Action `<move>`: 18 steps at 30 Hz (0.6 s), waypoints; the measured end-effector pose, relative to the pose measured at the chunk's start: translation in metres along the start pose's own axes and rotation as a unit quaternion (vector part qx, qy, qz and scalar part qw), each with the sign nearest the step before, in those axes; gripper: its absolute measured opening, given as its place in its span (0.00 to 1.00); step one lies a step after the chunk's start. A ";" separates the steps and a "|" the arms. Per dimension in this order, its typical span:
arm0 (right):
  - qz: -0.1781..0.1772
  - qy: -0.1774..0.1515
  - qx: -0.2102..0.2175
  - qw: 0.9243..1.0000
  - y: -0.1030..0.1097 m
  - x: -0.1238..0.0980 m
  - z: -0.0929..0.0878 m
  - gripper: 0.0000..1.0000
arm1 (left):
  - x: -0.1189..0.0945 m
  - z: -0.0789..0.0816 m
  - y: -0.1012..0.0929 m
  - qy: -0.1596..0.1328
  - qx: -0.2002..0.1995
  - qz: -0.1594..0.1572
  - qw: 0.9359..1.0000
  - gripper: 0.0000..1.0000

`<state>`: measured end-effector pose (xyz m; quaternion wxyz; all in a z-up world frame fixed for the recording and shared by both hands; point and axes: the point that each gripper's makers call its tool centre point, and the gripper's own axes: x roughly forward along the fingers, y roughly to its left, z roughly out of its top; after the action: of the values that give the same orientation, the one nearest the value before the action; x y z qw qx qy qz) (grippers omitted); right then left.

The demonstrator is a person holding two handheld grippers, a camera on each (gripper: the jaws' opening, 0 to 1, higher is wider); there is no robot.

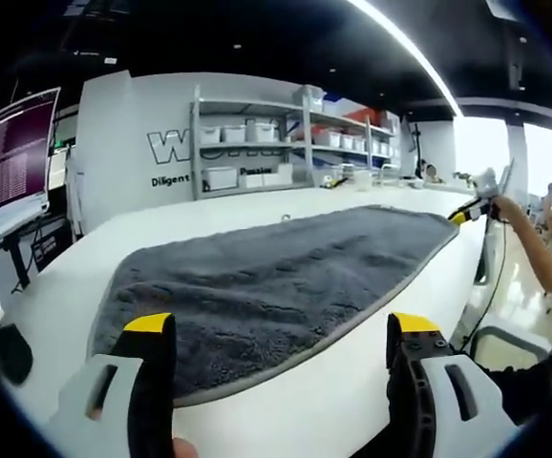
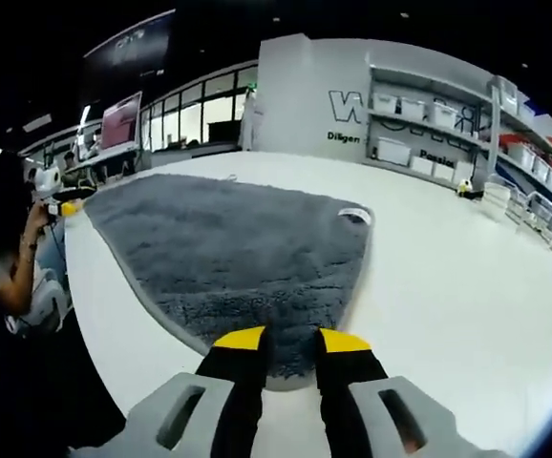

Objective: Open the folded towel by lifting each exposed corner and separating the folded layers until the towel lies flat within the target outline without major curled edges

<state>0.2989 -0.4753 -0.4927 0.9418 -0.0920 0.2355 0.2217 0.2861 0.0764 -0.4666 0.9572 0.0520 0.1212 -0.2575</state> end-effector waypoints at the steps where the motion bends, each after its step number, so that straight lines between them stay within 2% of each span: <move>1: -0.007 -0.004 -0.003 1.000 -0.001 0.000 0.002 0.20 | 0.000 0.000 0.000 0.000 0.000 0.000 1.000 0.90; 3: -0.020 -0.013 -0.010 1.000 -0.003 -0.001 0.007 0.27 | -0.002 0.001 0.002 -0.003 -0.002 0.004 1.000 0.89; 4: -0.024 -0.032 -0.002 0.999 -0.004 -0.002 0.015 0.30 | -0.003 0.001 0.003 -0.006 -0.004 0.006 1.000 0.89; 5: -0.023 -0.036 0.000 0.999 -0.003 -0.002 0.016 0.31 | -0.003 0.002 0.004 -0.006 -0.004 0.006 1.000 0.89; 7: -0.021 -0.077 0.011 0.997 0.001 -0.007 0.035 0.31 | -0.003 0.002 0.005 -0.008 -0.005 0.011 1.000 0.88; 10: -0.023 -0.090 0.003 0.996 0.009 -0.008 0.044 0.32 | -0.003 0.002 0.003 -0.007 -0.004 0.009 1.000 0.88; 13: -0.004 -0.105 -0.003 0.994 0.029 -0.003 0.054 0.32 | -0.001 0.003 -0.001 -0.008 -0.002 0.002 1.000 0.87; 18: 0.046 -0.108 -0.024 0.993 0.072 0.012 0.065 0.32 | 0.003 0.005 -0.004 -0.013 0.002 -0.002 1.000 0.86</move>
<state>0.3010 -0.3893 -0.4469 0.9481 -0.0790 0.1313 0.2785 0.2871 0.0704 -0.4621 0.9580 0.0501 0.1086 -0.2606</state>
